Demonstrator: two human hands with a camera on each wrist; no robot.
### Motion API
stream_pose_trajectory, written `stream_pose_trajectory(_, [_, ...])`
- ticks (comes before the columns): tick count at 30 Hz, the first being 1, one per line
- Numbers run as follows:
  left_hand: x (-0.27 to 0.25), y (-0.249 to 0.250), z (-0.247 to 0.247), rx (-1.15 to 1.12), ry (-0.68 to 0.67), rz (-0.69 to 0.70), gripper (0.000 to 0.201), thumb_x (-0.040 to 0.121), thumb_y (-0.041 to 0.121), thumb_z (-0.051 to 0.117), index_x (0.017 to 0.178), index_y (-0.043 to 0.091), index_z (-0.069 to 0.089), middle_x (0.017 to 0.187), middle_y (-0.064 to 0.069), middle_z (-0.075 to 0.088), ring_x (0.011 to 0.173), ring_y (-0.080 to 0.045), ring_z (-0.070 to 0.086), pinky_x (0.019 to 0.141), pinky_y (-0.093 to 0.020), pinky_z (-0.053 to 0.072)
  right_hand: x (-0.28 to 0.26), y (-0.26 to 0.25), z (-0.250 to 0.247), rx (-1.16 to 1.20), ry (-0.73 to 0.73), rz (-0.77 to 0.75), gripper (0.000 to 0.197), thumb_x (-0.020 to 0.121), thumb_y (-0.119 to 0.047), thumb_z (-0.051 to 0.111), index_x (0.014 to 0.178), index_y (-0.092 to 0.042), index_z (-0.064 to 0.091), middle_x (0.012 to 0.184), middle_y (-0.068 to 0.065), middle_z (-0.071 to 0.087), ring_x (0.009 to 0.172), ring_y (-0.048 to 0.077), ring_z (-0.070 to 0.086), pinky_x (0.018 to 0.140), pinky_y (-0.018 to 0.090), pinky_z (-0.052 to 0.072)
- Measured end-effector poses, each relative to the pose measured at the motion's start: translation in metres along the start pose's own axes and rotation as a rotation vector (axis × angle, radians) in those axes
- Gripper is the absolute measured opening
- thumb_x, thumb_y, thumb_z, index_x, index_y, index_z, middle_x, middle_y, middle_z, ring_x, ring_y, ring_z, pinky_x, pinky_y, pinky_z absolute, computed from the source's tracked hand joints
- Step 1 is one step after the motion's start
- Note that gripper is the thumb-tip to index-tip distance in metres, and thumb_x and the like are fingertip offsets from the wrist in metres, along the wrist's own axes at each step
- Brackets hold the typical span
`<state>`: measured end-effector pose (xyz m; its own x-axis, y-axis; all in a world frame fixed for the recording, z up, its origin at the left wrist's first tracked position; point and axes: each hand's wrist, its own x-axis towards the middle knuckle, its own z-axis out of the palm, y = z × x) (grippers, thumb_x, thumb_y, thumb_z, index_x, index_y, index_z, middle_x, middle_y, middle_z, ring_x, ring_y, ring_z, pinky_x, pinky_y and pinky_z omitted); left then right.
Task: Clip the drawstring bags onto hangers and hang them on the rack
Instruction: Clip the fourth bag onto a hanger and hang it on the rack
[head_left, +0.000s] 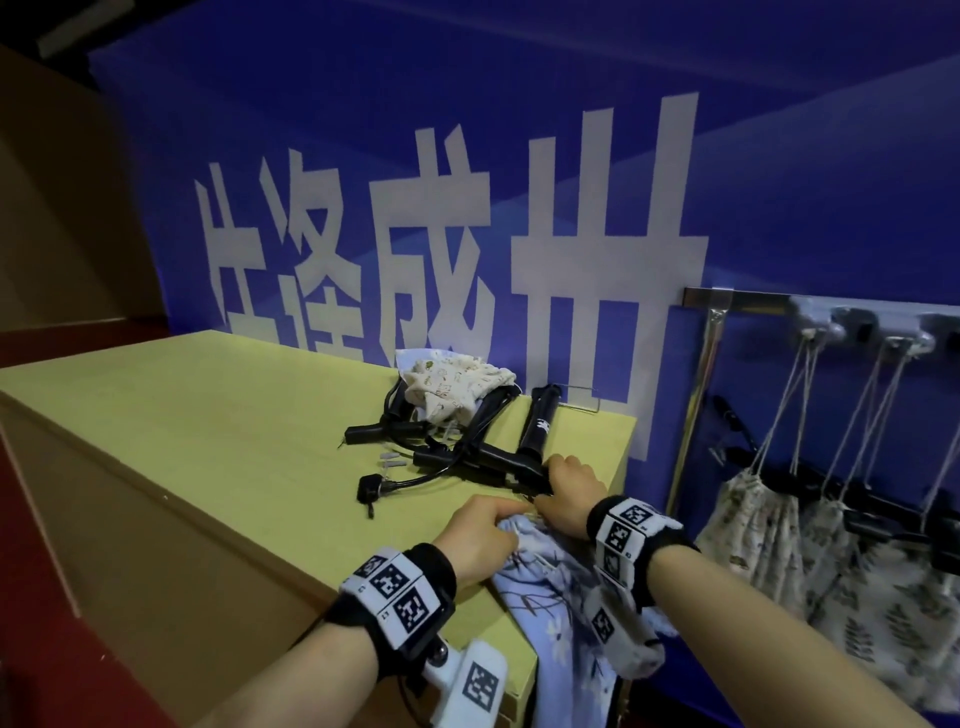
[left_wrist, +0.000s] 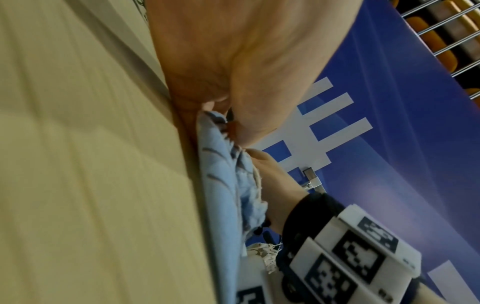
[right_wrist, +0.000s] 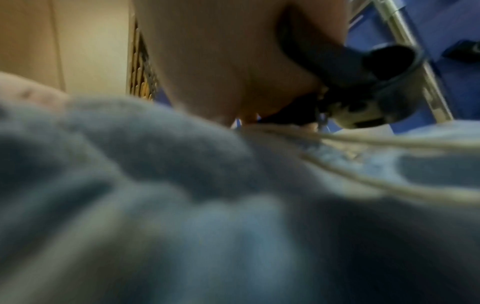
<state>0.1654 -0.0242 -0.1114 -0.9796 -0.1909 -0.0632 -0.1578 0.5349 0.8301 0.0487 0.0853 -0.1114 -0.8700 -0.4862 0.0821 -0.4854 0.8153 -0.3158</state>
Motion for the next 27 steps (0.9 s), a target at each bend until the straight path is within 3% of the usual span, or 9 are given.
stream_pose_trajectory(3, [-0.004, 0.001, 0.0, 0.008, 0.006, 0.006, 0.053, 0.09, -0.002, 0.043, 0.141, 0.012, 0.045, 0.146, -0.004, 0.045, 0.135, -0.02, 0.041, 0.111, -0.03, 0.036, -0.005, 0.005, -0.005, 0.284, 0.102, -0.019, 0.033, 0.089, -0.02, 0.055, 0.118, -0.007, 0.046, 0.111, 0.014, 0.054, 0.094, 0.027, 0.056, 0.076, 0.032, 0.047])
stream_pose_trajectory(6, [-0.008, 0.003, 0.0, 0.026, -0.004, 0.021, 0.052, 0.092, 0.0, 0.042, 0.143, 0.013, 0.043, 0.149, -0.003, 0.041, 0.14, -0.018, 0.034, 0.111, -0.026, 0.031, -0.012, 0.007, -0.016, 0.57, 0.154, 0.014, 0.021, 0.093, -0.016, 0.048, 0.112, -0.011, 0.042, 0.087, 0.006, 0.056, 0.066, 0.017, 0.055, 0.053, 0.026, 0.042])
stream_pose_trajectory(9, [-0.008, 0.001, 0.0, 0.024, -0.004, 0.024, 0.053, 0.091, 0.002, 0.044, 0.143, 0.014, 0.043, 0.149, -0.002, 0.041, 0.139, -0.018, 0.036, 0.113, -0.028, 0.032, -0.02, 0.008, -0.023, 0.753, 0.199, 0.036, 0.018, 0.094, -0.014, 0.046, 0.112, -0.012, 0.042, 0.08, 0.003, 0.051, 0.059, 0.013, 0.052, 0.045, 0.02, 0.042])
stream_pose_trajectory(12, [-0.009, 0.002, 0.0, 0.004, -0.013, 0.005, 0.055, 0.089, 0.005, 0.049, 0.143, 0.015, 0.042, 0.148, -0.002, 0.043, 0.135, -0.019, 0.041, 0.112, -0.032, 0.036, -0.029, 0.009, -0.027, 0.789, 0.262, 0.034, 0.019, 0.094, -0.022, 0.052, 0.108, -0.014, 0.044, 0.077, 0.002, 0.049, 0.063, 0.015, 0.049, 0.051, 0.027, 0.049])
stream_pose_trajectory(14, [-0.007, 0.001, 0.0, -0.002, -0.022, 0.002, 0.056, 0.088, 0.006, 0.053, 0.142, 0.015, 0.042, 0.145, -0.004, 0.044, 0.131, -0.021, 0.046, 0.108, -0.034, 0.04, -0.034, 0.013, -0.03, 0.765, 0.329, 0.036, 0.027, 0.094, -0.036, 0.055, 0.103, -0.012, 0.046, 0.075, 0.002, 0.048, 0.064, 0.016, 0.046, 0.053, 0.029, 0.039])
stream_pose_trajectory(18, [-0.006, 0.006, -0.001, 0.016, -0.036, -0.01, 0.052, 0.091, 0.005, 0.052, 0.141, 0.015, 0.044, 0.135, -0.01, 0.048, 0.107, -0.026, 0.059, 0.083, -0.027, 0.049, -0.041, 0.026, -0.035, 0.773, 0.464, 0.018, 0.041, 0.093, -0.051, 0.051, 0.095, -0.01, 0.047, 0.072, 0.002, 0.045, 0.062, 0.017, 0.042, 0.055, 0.032, 0.032])
stream_pose_trajectory(23, [-0.011, 0.03, 0.013, -0.003, 0.014, 0.069, 0.044, 0.091, 0.007, 0.051, 0.134, 0.014, 0.053, 0.135, -0.01, 0.053, 0.12, -0.026, 0.054, 0.095, -0.031, 0.046, -0.06, 0.044, -0.053, 0.776, 0.608, -0.043, 0.029, 0.093, -0.048, 0.051, 0.087, -0.019, 0.046, 0.07, -0.003, 0.047, 0.06, 0.012, 0.042, 0.055, 0.029, 0.034])
stream_pose_trajectory(25, [-0.016, 0.047, 0.023, -0.047, 0.058, 0.119, 0.037, 0.091, 0.007, 0.051, 0.127, 0.013, 0.059, 0.122, -0.01, 0.06, 0.109, -0.03, 0.058, 0.095, -0.036, 0.048, -0.07, 0.054, -0.062, 0.828, 0.633, -0.073, 0.036, 0.089, -0.058, 0.05, 0.089, -0.022, 0.048, 0.071, -0.004, 0.049, 0.064, 0.014, 0.046, 0.059, 0.033, 0.038])
stream_pose_trajectory(27, [-0.016, 0.062, 0.033, -0.069, 0.077, 0.158, 0.031, 0.09, 0.005, 0.051, 0.119, 0.012, 0.062, 0.095, -0.006, 0.059, 0.078, -0.025, 0.057, 0.075, -0.035, 0.051, -0.082, 0.063, -0.071, 0.883, 0.676, -0.083, 0.041, 0.082, -0.069, 0.048, 0.085, -0.028, 0.048, 0.07, -0.006, 0.048, 0.066, 0.014, 0.046, 0.063, 0.037, 0.039])
